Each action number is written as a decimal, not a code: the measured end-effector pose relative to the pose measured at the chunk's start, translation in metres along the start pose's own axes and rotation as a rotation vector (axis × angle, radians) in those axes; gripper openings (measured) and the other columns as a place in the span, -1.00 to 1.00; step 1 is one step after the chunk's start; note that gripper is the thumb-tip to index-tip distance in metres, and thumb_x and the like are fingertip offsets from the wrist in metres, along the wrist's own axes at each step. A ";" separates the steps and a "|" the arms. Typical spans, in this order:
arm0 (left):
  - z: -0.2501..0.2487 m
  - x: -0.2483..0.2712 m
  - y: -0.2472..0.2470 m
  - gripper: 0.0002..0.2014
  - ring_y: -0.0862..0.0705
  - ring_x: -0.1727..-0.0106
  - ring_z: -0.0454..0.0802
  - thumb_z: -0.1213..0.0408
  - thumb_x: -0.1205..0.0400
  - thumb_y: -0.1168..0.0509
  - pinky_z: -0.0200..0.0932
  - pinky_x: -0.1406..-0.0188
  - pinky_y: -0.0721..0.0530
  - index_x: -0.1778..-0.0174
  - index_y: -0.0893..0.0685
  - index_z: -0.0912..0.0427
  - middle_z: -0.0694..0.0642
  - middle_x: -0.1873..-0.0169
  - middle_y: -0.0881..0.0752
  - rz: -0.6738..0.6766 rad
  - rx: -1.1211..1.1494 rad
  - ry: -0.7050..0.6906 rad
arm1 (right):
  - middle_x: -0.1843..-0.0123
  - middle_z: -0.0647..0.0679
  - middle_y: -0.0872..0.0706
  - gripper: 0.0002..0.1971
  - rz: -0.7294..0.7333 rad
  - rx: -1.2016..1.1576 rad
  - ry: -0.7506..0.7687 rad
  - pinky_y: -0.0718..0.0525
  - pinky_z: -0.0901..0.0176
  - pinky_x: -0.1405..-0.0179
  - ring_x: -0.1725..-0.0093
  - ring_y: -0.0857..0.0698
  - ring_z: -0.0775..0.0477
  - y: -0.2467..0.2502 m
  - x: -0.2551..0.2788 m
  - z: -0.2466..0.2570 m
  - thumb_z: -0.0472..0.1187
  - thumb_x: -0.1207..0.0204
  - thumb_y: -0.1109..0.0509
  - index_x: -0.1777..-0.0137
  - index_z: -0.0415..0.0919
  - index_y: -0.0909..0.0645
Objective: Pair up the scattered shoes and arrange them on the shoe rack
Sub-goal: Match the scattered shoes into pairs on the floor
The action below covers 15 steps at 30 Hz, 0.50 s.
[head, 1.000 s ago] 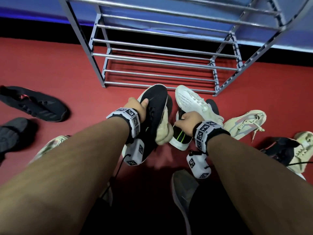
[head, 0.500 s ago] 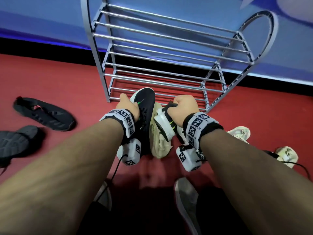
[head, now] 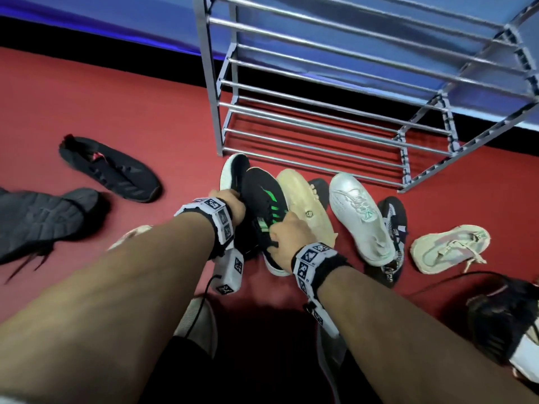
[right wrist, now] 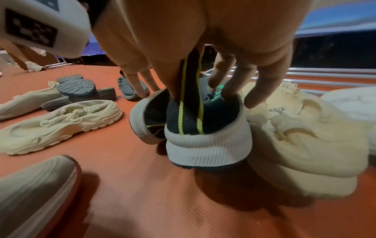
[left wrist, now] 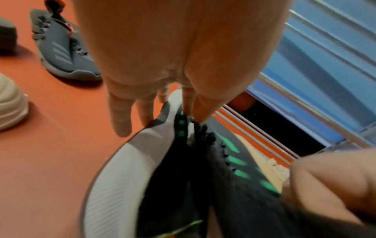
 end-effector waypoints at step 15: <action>0.055 -0.024 -0.023 -0.68 -0.63 -0.17 0.28 0.21 -0.67 -0.21 0.18 -0.29 -0.51 -0.30 -0.32 0.13 0.28 -0.12 -0.67 -0.174 -0.028 0.258 | -0.27 -0.21 -0.51 -0.46 -0.114 -0.016 -0.391 -0.54 -0.07 -0.18 -0.31 -0.50 -0.29 -0.008 -0.021 -0.032 0.25 -0.39 -0.44 -0.19 -0.13 -0.55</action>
Point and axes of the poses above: each hand's wrist, its own x-axis away from the middle knuckle, its own y-axis out of the back of the hand, z = x × y, the point moved 3 cm from there along -x, towards the middle knuckle
